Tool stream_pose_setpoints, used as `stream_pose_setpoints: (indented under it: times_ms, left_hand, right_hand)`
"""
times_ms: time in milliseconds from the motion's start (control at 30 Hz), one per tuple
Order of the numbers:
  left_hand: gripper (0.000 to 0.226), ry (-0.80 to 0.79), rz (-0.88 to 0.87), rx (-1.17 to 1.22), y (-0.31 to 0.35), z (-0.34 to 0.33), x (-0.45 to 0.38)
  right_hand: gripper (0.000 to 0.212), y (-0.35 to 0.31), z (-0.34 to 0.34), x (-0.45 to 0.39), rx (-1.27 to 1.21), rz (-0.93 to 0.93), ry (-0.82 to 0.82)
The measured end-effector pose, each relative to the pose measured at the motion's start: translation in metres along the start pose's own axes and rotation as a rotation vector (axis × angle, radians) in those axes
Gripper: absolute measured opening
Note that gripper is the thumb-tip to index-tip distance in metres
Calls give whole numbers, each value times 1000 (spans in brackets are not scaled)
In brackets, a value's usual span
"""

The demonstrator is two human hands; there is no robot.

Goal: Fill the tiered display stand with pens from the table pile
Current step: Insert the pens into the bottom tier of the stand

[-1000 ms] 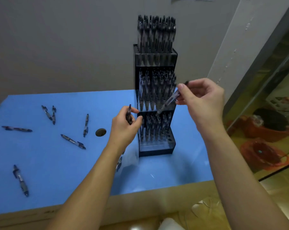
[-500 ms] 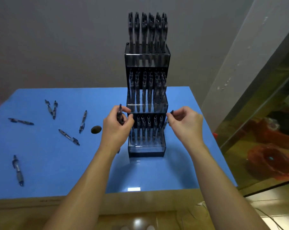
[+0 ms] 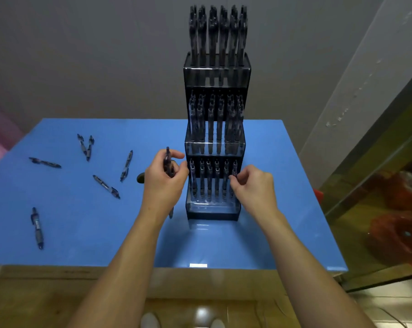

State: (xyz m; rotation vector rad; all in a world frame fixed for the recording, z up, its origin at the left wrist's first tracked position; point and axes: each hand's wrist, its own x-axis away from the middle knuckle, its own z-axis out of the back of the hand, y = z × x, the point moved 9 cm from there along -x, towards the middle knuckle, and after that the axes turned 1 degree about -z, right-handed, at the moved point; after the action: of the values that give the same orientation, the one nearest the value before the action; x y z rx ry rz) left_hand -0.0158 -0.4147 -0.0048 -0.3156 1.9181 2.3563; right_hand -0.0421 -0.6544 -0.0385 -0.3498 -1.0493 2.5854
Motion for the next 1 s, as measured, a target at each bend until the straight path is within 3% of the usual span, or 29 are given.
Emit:
stream_pose_setpoints:
  times_ms: [167,400,500,633,733,1000]
  left_hand:
    - [11,-33,-2,6,-2,8,2]
    - [15,-124,11,0,-9,6,1]
    - [17,-177,5,-5,-9,-1,2]
    - [21,-301,-26,-30,-3,-16,5]
    - [25,-374,-30,-44,0,-22,6]
    - [30,-391,-77,-107,-1,-19,2]
  right_hand:
    - [25,6,-2,5,1,-64,24]
    - [17,-5,9,18,144,-170,-7]
    - [7,-39,16,22,-34,-79,-19]
    - [6,-92,1,31,-329,68,-177]
    - [11,-109,-15,32,-361,103,-238]
    - [14,-106,-23,30,-372,-12,-148]
